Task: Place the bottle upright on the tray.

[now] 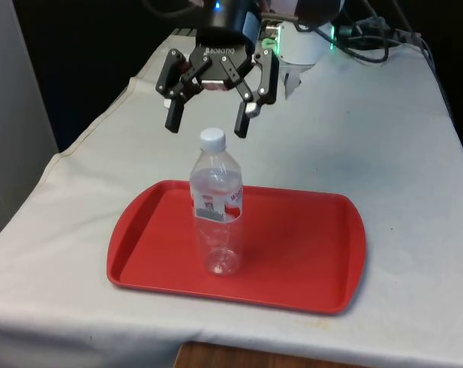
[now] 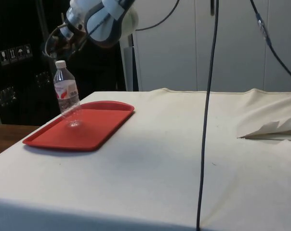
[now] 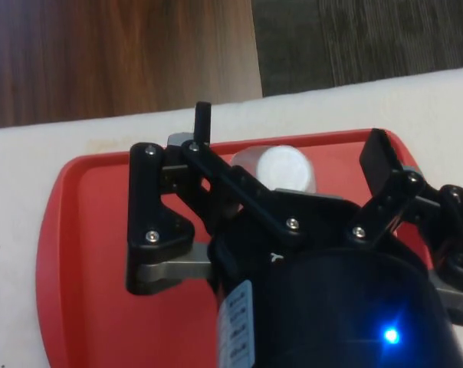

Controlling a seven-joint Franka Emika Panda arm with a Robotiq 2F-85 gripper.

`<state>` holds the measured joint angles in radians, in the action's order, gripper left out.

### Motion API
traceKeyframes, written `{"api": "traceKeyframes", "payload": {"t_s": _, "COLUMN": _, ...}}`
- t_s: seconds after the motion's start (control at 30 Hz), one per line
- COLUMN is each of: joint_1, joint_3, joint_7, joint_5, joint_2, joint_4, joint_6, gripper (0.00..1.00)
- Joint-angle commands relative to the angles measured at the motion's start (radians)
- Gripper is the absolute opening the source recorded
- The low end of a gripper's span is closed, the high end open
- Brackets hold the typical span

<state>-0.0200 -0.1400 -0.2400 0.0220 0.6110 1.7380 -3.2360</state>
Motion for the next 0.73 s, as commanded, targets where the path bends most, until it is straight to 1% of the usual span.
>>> {"api": "traceKeyframes", "payload": {"t_s": 0.0, "joint_1": -0.006, "joint_3": -0.009, "joint_7": -0.006, "joint_5": -0.004, "joint_2": -0.007, "joint_4": 0.002, "joint_6": -0.005, "gripper": 1.00}}
{"api": "traceKeyframes", "payload": {"t_s": 0.1, "joint_1": -0.005, "joint_3": -0.009, "joint_7": -0.007, "joint_5": -0.004, "joint_2": -0.015, "joint_4": 0.000, "joint_6": -0.005, "gripper": 1.00}}
{"api": "traceKeyframes", "payload": {"t_s": 0.13, "joint_1": 0.000, "joint_3": 0.000, "joint_7": -0.001, "joint_5": 0.000, "joint_2": -0.012, "joint_4": -0.002, "joint_6": 0.000, "gripper": 1.00}}
{"api": "traceKeyframes", "payload": {"t_s": 0.17, "joint_1": -0.005, "joint_3": -0.009, "joint_7": -0.007, "joint_5": -0.004, "joint_2": -0.018, "joint_4": -0.001, "joint_6": -0.005, "gripper": 1.00}}
{"api": "traceKeyframes", "payload": {"t_s": 0.37, "joint_1": -0.004, "joint_3": -0.009, "joint_7": -0.010, "joint_5": -0.004, "joint_2": -0.033, "joint_4": -0.007, "joint_6": -0.005, "gripper": 1.00}}
{"api": "traceKeyframes", "payload": {"t_s": 0.4, "joint_1": 0.000, "joint_3": -0.002, "joint_7": -0.004, "joint_5": 0.000, "joint_2": -0.034, "joint_4": -0.008, "joint_6": 0.000, "gripper": 1.00}}
{"api": "traceKeyframes", "payload": {"t_s": 0.43, "joint_1": -0.004, "joint_3": -0.009, "joint_7": -0.010, "joint_5": -0.004, "joint_2": -0.036, "joint_4": -0.008, "joint_6": -0.005, "gripper": 1.00}}
{"api": "traceKeyframes", "payload": {"t_s": 0.57, "joint_1": -0.004, "joint_3": -0.009, "joint_7": -0.010, "joint_5": -0.004, "joint_2": -0.041, "joint_4": -0.010, "joint_6": -0.006, "gripper": 1.00}}
{"api": "traceKeyframes", "payload": {"t_s": 0.7, "joint_1": 0.000, "joint_3": -0.003, "joint_7": -0.005, "joint_5": 0.000, "joint_2": -0.041, "joint_4": -0.011, "joint_6": 0.000, "gripper": 1.00}}
